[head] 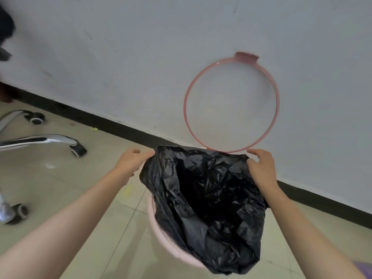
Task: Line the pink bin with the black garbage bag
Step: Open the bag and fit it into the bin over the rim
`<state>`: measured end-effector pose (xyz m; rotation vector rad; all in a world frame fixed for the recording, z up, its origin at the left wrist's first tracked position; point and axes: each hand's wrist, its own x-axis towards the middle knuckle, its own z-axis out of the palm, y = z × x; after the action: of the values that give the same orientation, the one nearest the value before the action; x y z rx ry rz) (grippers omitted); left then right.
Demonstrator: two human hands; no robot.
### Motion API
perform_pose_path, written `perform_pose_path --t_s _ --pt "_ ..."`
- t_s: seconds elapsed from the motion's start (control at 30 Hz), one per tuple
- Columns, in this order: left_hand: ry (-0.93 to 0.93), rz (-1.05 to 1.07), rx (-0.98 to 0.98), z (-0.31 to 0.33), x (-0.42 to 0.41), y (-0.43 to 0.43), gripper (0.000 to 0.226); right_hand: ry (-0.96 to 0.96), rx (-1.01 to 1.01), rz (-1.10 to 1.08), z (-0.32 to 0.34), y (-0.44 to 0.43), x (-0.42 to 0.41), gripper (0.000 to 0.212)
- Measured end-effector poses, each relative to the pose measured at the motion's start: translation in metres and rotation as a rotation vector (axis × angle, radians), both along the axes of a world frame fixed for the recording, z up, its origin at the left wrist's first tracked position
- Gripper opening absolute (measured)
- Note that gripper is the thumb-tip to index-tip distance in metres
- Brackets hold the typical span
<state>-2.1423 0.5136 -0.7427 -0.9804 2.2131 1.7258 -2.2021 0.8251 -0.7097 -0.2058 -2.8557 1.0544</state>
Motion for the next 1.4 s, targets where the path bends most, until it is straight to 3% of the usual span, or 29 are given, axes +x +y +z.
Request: perform_pose_path --t_s 0.13,0.23,0.33,0.43,0.5,0.6,0.73,0.87,1.0,1.13,1.23,1.33,1.4 --pt "0.031 -0.104 -0.323 0.015 0.037 0.015 0.058 0.199 0.243 0.342 0.026 -0.042 0.095 0.032" --pt "-0.005 -0.265 -0.427 0.021 0.052 0.026 0.038 0.238 0.492 0.646 0.017 -0.073 0.166 0.047" --pt "0.008 -0.188 -0.105 0.025 0.064 0.024 0.005 0.245 0.702 0.636 -0.005 -0.089 0.203 0.050" --pt "-0.006 -0.096 0.135 0.025 0.077 0.016 0.024 0.632 0.688 0.504 -0.023 -0.094 0.214 0.013" --pt "-0.030 -0.017 0.300 0.024 0.084 0.012 0.029 0.755 0.679 0.470 -0.033 -0.098 0.218 0.015" --pt "-0.098 0.137 0.657 0.025 0.089 0.003 0.022 0.639 0.747 0.474 -0.032 -0.109 0.216 0.035" --pt "-0.168 0.128 0.836 0.019 0.096 0.002 0.022 0.565 0.699 0.380 -0.027 -0.116 0.208 0.023" --pt "-0.184 0.120 0.831 0.011 0.100 0.003 0.022 0.554 0.709 0.339 -0.024 -0.114 0.203 0.022" --pt "-0.186 0.166 0.782 0.005 0.099 0.003 0.020 0.674 0.734 0.386 -0.021 -0.108 0.201 0.022" --pt "-0.158 0.197 0.669 -0.003 0.098 0.005 0.021 0.737 0.731 0.533 -0.042 -0.097 0.228 0.015" --pt "-0.168 0.148 0.620 -0.008 0.099 0.009 0.024 0.582 0.769 0.669 -0.052 -0.090 0.244 0.026" --pt "-0.200 0.107 0.558 -0.014 0.102 0.015 0.019 0.318 0.808 0.752 -0.057 -0.090 0.248 0.016" --pt "-0.199 0.107 0.532 -0.017 0.102 0.017 0.019 0.165 0.839 0.752 -0.061 -0.092 0.249 0.045"
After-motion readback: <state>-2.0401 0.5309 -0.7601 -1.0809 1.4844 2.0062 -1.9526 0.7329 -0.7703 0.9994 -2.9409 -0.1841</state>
